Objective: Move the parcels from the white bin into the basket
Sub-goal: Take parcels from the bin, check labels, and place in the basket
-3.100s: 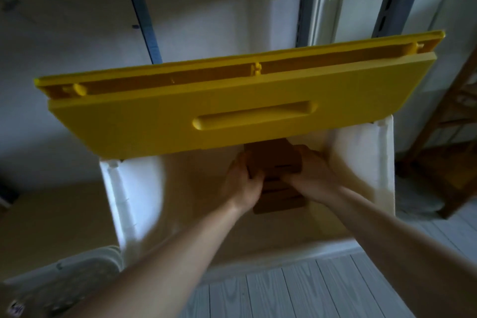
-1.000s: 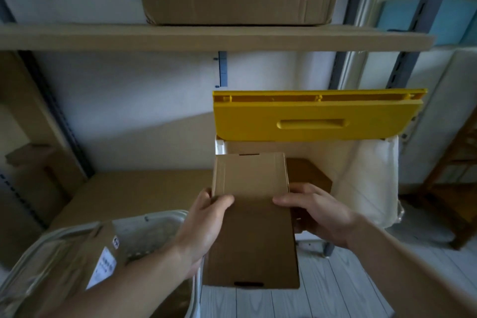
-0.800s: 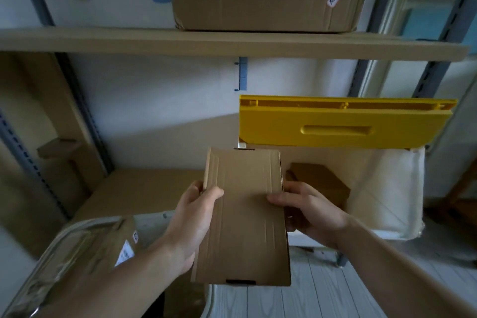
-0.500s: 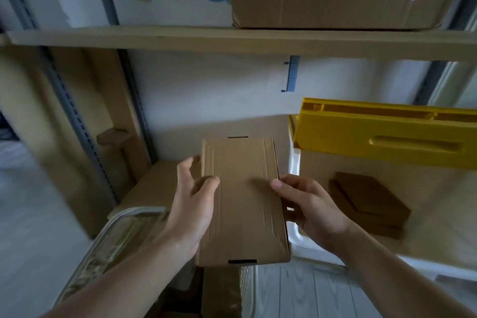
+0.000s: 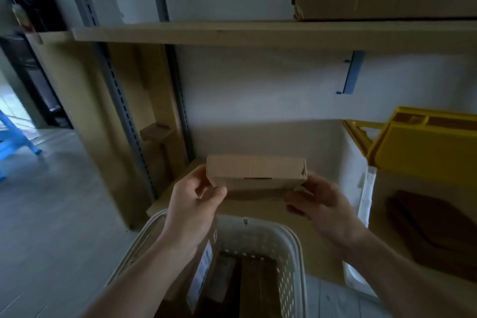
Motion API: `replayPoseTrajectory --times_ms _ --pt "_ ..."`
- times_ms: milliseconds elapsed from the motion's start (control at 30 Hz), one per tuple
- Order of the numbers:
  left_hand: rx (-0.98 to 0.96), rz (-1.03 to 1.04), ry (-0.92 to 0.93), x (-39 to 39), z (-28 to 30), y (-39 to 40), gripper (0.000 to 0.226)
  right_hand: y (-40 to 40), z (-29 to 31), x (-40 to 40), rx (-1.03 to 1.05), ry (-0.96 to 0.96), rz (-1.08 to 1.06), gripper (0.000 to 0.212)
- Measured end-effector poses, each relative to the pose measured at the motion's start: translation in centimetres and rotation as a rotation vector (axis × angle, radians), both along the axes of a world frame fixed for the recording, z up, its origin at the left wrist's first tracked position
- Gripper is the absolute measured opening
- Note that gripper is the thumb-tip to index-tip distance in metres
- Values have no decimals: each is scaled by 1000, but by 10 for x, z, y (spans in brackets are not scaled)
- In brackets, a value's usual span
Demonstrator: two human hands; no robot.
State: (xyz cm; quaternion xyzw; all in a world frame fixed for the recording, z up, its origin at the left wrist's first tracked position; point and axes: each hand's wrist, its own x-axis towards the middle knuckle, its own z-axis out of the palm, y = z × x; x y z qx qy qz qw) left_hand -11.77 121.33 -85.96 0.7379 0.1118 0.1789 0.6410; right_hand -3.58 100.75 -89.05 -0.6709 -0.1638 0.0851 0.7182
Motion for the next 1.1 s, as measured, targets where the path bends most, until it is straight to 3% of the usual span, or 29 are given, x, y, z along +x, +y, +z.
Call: replayPoseTrajectory --times_ms 133,200,300,367,500,567,700,733,900,1100 --pt "-10 -64 8 0 -5 1 37 -8 -3 0 44 10 -5 46" --pt "-174 -99 14 1 -4 1 40 -12 -1 0 115 74 4 35" --pt "-522 -131 25 2 0 0 35 -19 3 -3 147 126 -9 34" --pt "-607 -172 20 2 0 0 35 -23 5 -4 156 139 -36 28" --pt "-243 -172 95 0 -5 -5 26 -29 3 -4 86 92 -79 28" --pt "-120 -168 105 1 -7 -9 37 -30 4 -5 73 67 -85 31" --pt "-197 -170 81 0 -5 -14 86 -30 8 -6 119 50 -79 39" --pt "-201 -180 93 0 -6 -15 87 -31 8 -6 126 44 -81 40" --pt "-155 -242 105 -1 -8 -17 51 -31 10 -10 119 27 -95 49" --pt "-217 -238 81 0 -9 -15 44 -32 14 -13 56 0 -128 48"
